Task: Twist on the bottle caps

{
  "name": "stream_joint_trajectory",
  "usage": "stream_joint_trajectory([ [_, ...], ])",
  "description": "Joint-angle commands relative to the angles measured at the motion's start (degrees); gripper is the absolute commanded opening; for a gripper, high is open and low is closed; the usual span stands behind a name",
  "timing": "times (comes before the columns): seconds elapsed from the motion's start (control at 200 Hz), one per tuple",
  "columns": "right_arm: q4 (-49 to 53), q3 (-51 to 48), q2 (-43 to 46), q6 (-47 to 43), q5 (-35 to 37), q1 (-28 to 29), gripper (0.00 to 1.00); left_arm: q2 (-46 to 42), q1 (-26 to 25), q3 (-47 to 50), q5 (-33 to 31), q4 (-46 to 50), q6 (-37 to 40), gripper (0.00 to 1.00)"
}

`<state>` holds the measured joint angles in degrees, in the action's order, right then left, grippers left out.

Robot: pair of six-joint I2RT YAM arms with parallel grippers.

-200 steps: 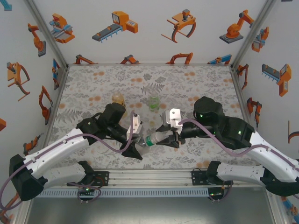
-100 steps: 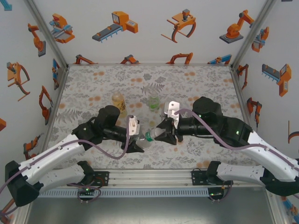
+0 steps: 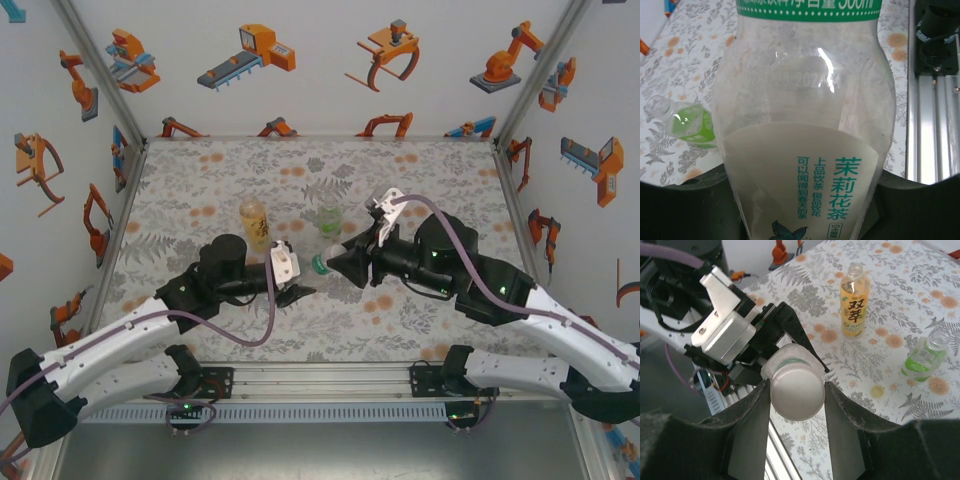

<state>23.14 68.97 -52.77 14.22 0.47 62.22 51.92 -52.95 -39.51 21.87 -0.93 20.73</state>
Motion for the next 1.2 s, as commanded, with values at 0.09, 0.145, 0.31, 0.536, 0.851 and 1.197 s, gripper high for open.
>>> stream_joint_trajectory([
  [0.09, -1.7, -0.5, 0.1, 7.6, 7.8, 0.1, 0.32, 1.9, 0.8, -2.0, -6.4, -6.0, -4.2, 0.0],
  [0.145, -2.3, -0.8, -0.4, 8.0, 9.1, 0.1, 0.43, 2.6, 0.7, -2.2, -6.4, -6.7, -4.5, 0.0],
  [0.31, -4.8, -2.3, -1.2, 8.2, 12.1, 0.1, 0.59, 4.5, 0.6, -2.9, -7.1, -8.6, -5.2, 0.0],
  [0.536, -9.2, -4.7, -2.5, 8.5, 12.1, 0.2, 0.66, 6.2, 0.4, -3.8, -7.3, -9.4, -5.3, 0.0],
  [0.851, -18.6, -7.8, -4.7, 11.0, 17.2, 0.2, 0.64, 7.4, 0.3, -3.9, -4.2, -11.5, -5.3, 0.0],
  [1.197, -21.9, -9.2, -6.5, 13.3, 17.2, 0.1, 0.4, 8.2, 0.2, -4.7, -4.7, -12.3, -5.6, 0.02],
])
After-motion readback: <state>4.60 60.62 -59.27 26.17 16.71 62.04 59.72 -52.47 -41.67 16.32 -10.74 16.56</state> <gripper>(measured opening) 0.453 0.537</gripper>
